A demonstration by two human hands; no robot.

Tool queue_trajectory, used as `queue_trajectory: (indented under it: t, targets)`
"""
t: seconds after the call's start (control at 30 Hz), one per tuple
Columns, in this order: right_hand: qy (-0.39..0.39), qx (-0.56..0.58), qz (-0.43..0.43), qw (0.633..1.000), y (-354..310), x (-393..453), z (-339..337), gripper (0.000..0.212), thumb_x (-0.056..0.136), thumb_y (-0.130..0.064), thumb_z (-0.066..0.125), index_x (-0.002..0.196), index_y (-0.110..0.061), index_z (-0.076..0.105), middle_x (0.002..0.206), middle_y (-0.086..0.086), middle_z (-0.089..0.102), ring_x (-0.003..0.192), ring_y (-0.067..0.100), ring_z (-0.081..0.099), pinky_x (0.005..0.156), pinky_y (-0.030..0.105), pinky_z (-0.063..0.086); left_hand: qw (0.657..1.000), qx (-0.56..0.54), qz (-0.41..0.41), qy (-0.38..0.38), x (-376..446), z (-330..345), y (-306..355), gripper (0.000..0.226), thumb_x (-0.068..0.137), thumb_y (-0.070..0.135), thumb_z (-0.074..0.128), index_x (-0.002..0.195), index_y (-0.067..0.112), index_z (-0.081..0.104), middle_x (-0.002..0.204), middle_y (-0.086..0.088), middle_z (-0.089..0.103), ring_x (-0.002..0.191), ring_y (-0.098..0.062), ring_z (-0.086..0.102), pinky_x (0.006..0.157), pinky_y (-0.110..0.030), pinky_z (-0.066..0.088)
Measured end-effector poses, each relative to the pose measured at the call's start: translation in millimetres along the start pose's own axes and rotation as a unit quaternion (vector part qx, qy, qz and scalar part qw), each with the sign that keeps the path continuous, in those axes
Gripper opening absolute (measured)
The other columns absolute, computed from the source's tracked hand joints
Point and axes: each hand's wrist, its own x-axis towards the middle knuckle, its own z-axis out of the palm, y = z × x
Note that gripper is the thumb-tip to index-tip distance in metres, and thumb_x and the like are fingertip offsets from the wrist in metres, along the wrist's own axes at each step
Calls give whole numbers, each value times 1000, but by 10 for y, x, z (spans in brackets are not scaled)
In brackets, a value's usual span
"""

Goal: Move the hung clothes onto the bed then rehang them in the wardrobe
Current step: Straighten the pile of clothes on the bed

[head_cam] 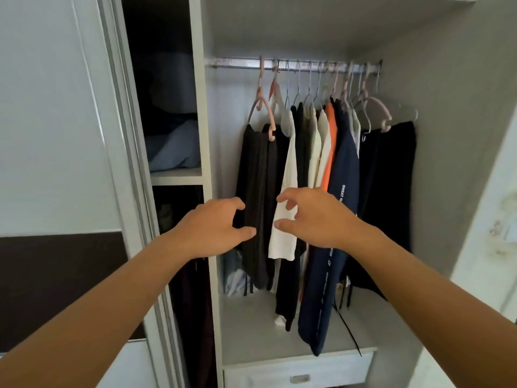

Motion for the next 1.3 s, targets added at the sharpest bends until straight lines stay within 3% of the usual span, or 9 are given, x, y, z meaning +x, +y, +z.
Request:
queue_trajectory:
  t: [0.17,0.3,0.43,0.6,0.8,0.9,1.17,1.3]
  targets:
    - [40,5,-16,999,238,628,-82,56,89,-44,67,138,-23,51,126,-1,61,103,16,62,90,35,52,1000,11,-8,26,511,-27,-1,66,90,54,59,145,24,40,115,1,63,102,-14,59,91,-37,50]
    - [83,-59,-41,994,390,1175,-282,56,88,-45,65,137,-23,50,124,5,61,112,28,60,91,43,52,999,25,-25,-11,968,-142,59,71,90,55,58,148,19,36,135,-4,54,118,-19,54,94,-31,45]
    - [119,-79,-73,987,454,1632,-500,47,89,-40,64,130,-20,53,115,5,64,106,28,62,84,42,54,999,31,-38,-15,1351,-278,132,68,92,54,57,144,15,38,138,-4,51,118,-19,53,98,-34,46]
    - [176,-85,-114,974,388,2083,-584,51,89,-34,65,131,-15,42,104,7,59,94,30,60,73,39,51,999,21,-28,19,1683,-321,174,54,97,42,55,139,11,41,136,-8,51,117,-20,52,85,-23,40]
    - [142,-107,-48,983,277,2512,-573,38,88,-10,64,122,-1,49,127,21,54,87,31,63,65,32,47,997,76,-24,16,1892,-278,46,55,97,49,49,138,14,40,126,-4,51,107,-18,53,84,-28,46]
    - [133,-98,-9,986,239,2681,-575,32,86,0,62,117,1,56,128,21,51,99,33,64,69,33,52,997,69,-18,12,1934,-290,-48,55,96,50,51,137,17,41,123,-2,52,107,-17,53,92,-36,49]
    - [145,-83,62,984,208,2938,-564,48,87,2,58,134,-5,54,136,13,52,109,28,61,70,32,46,999,39,-13,26,1914,-348,-219,76,94,53,53,152,21,17,148,-5,38,125,-20,47,102,-38,45]
    - [184,-47,70,979,194,2980,-549,24,89,3,54,113,0,58,119,16,61,101,29,62,67,32,45,997,57,3,49,1844,-322,-234,75,96,51,52,152,20,13,151,-8,34,130,-24,43,105,-42,42]
